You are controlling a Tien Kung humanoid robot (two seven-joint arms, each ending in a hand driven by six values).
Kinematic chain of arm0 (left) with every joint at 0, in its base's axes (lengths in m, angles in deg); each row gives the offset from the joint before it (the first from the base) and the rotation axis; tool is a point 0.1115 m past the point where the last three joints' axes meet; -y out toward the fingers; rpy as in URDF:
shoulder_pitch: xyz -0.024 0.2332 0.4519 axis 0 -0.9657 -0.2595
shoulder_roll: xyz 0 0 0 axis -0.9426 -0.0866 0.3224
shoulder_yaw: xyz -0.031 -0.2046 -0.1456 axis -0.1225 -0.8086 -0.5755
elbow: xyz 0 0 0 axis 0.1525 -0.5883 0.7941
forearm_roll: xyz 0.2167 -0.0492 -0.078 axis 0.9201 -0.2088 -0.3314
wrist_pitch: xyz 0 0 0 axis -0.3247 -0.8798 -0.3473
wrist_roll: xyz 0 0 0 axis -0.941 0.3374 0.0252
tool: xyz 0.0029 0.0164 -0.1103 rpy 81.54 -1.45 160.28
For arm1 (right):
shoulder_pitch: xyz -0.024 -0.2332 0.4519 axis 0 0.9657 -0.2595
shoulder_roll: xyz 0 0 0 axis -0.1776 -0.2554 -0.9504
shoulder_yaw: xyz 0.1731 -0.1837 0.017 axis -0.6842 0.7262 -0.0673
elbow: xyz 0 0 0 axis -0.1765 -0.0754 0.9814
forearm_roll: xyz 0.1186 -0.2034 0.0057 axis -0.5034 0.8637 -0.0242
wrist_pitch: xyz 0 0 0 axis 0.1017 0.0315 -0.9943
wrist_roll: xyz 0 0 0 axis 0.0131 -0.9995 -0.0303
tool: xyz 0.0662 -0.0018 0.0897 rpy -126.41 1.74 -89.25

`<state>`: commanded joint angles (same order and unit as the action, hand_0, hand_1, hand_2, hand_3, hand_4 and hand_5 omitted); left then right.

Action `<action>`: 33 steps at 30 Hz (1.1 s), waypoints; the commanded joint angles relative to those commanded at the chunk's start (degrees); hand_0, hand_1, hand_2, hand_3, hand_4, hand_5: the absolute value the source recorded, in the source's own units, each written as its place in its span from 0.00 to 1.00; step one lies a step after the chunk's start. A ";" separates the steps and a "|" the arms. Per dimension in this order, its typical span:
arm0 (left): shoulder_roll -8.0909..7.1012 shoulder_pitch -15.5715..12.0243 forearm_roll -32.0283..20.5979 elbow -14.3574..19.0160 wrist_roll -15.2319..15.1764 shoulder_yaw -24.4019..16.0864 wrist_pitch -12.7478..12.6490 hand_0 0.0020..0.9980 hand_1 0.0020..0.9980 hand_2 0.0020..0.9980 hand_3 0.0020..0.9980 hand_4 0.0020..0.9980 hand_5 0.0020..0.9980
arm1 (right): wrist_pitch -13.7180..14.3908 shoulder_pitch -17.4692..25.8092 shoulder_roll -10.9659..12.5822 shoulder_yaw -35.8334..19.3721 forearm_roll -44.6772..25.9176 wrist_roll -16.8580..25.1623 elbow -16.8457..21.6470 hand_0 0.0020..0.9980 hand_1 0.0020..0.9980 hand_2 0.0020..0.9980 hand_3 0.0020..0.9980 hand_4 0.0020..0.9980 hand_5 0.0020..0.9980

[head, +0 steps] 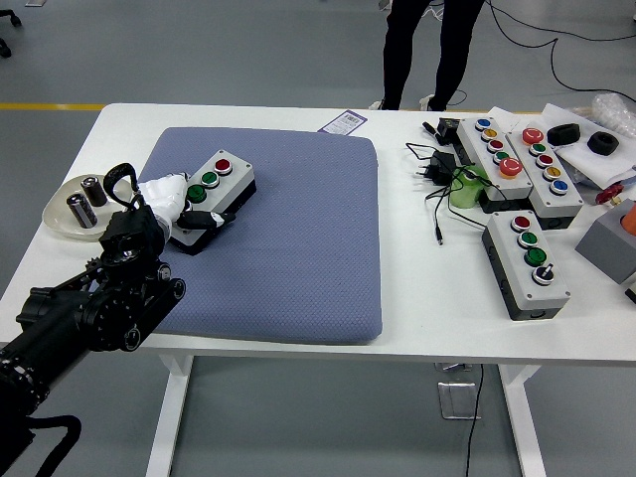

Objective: Pick up the button,place it on the desk,press the button,press the button

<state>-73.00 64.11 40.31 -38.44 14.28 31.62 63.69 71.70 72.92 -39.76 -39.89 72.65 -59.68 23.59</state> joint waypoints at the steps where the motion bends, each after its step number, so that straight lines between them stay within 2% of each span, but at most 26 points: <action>1: -0.09 -0.03 0.53 0.09 -0.10 -0.11 -0.19 0.34 0.53 0.57 0.57 1.00 0.58 | 0.00 0.02 0.01 0.02 -0.01 0.01 0.00 0.75 0.68 0.70 0.58 0.18 0.11; 5: -0.26 -0.21 1.29 0.27 -0.79 -0.40 -1.46 0.34 0.53 0.57 0.57 1.00 0.58 | -0.03 0.08 0.03 -0.01 0.04 0.02 0.00 0.75 0.68 0.70 0.58 0.18 0.11; 6: -0.29 -0.22 1.45 0.21 -1.05 -0.46 -1.94 0.14 0.29 0.32 0.44 0.98 0.56 | -0.02 0.04 0.02 -0.03 0.01 0.03 0.00 0.75 0.68 0.70 0.58 0.18 0.11; 11: -0.48 -0.21 2.11 -0.47 -2.39 -0.67 -2.32 0.14 0.29 0.32 0.44 0.98 0.56 | 0.01 -0.10 -0.02 -0.03 -0.17 0.07 0.00 0.75 0.68 0.70 0.58 0.18 0.11; 12: -0.57 -0.22 2.16 -0.67 -2.78 -0.73 -2.10 0.01 0.12 0.18 0.37 0.96 0.55 | 0.03 -0.15 -0.02 -0.05 -0.19 0.08 0.00 0.75 0.68 0.70 0.58 0.18 0.11; 17: -0.94 -0.54 2.03 -1.45 -4.44 -1.07 -3.07 0.01 0.12 0.18 0.37 0.96 0.55 | 0.03 -0.29 -0.03 -0.10 -0.17 0.09 0.00 0.75 0.68 0.70 0.58 0.18 0.11; 18: -1.01 -0.62 1.97 -1.53 -4.71 -1.22 -3.27 0.00 0.00 0.01 0.32 0.96 0.64 | 0.03 -0.30 -0.03 -0.13 -0.16 0.09 0.00 0.75 0.68 0.70 0.58 0.18 0.11; 23: -1.63 -1.06 0.20 -0.66 -6.80 -1.73 -2.22 0.00 0.00 0.01 0.32 0.96 0.64 | 0.00 -0.31 -0.04 -0.29 0.01 0.07 0.00 0.75 0.68 0.70 0.58 0.18 0.11; 24: -1.79 -1.15 -0.08 -0.33 -7.38 -1.68 -2.13 0.00 0.00 0.00 0.29 0.98 0.95 | 0.00 -0.31 -0.04 -0.31 0.05 0.07 0.00 0.75 0.68 0.70 0.58 0.18 0.11; 29: -3.52 -1.68 -2.03 2.86 -12.63 -0.18 -4.19 0.00 0.00 0.00 0.29 0.98 0.95 | 0.00 -0.38 -0.04 -0.49 0.22 0.08 0.00 0.75 0.68 0.70 0.58 0.18 0.11; 30: -3.86 -1.72 -2.16 3.40 -13.43 0.11 -4.60 0.00 0.00 0.00 0.29 0.98 1.00 | 0.01 -0.40 -0.05 -0.51 0.23 0.09 0.00 0.75 0.68 0.70 0.58 0.18 0.11; 33: -5.77 -1.68 -3.28 6.08 -17.21 1.44 -6.47 0.00 0.00 0.00 0.29 0.98 1.00 | 0.05 -0.47 -0.04 -0.49 0.02 0.13 0.00 0.75 0.68 0.70 0.58 0.18 0.11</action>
<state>-78.76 62.42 37.04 -32.35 -2.93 33.06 57.22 71.75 72.45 -39.80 -40.38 72.68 -59.55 23.59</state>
